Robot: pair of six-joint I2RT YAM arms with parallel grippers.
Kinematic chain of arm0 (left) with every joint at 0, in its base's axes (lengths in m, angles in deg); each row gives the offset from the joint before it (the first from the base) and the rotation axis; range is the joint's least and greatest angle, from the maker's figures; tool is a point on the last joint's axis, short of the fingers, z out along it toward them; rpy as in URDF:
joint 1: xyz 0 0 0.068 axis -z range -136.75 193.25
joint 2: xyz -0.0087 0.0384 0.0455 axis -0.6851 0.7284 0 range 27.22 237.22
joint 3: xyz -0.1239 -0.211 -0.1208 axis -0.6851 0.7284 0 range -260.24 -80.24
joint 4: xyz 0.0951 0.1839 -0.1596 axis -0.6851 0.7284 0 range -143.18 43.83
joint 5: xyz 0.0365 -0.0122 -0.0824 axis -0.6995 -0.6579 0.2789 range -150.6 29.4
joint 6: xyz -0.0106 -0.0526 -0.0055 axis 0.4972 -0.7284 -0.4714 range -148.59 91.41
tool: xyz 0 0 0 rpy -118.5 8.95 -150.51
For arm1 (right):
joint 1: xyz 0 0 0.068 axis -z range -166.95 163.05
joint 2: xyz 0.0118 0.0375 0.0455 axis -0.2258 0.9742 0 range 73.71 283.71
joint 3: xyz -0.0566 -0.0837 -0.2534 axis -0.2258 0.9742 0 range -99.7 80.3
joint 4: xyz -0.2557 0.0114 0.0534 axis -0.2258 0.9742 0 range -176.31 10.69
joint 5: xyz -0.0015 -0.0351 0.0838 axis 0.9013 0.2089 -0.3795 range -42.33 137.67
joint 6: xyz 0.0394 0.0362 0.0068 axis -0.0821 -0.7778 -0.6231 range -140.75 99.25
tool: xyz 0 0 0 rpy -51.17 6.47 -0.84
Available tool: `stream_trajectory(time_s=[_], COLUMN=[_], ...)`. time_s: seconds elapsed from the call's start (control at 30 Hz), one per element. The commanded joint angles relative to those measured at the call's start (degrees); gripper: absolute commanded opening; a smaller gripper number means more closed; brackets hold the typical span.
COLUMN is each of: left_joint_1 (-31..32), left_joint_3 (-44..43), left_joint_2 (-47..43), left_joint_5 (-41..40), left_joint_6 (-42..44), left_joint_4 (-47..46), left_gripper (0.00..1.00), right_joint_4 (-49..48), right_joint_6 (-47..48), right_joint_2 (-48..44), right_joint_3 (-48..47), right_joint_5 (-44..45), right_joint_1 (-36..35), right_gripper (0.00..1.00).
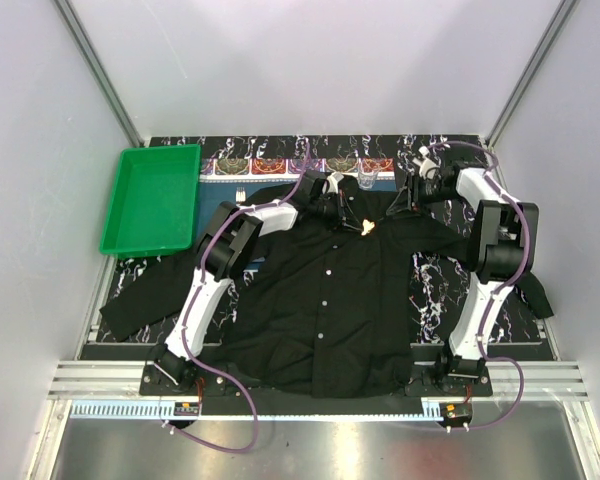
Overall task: Pin the brooch onto the clothing
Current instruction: Pin the brooch to the clothes.
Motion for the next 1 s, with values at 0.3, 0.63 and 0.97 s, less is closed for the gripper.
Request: stream_trajectory(time_s=[0.3,0.63,0.97], left_joint_1=[-0.25,-0.16,-0.16], left_joint_3=[-2.44,-2.09,-2.09], left_joint_2=[-0.83,-1.18,-1.53], left_joint_5=[2.16,2.33,2.42], left_joint_6=[1.51,1.51,2.39], left_joint_4=[-0.42,-1.03,-1.21], left_gripper=[0.00,0.00,0.00], right_joint_4=[4.53,6.12,12.17], right_joint_6=[8.63,9.78,9.78], right_joint_2=[2.98,4.56,9.83], right_joint_3=[-8.31,-9.37,-14.99], right_joint_5=[6.65,7.63,1.48], right_joint_1=[-4.62,-4.62,-6.12], right_gripper=[0.41,0.40,0.33])
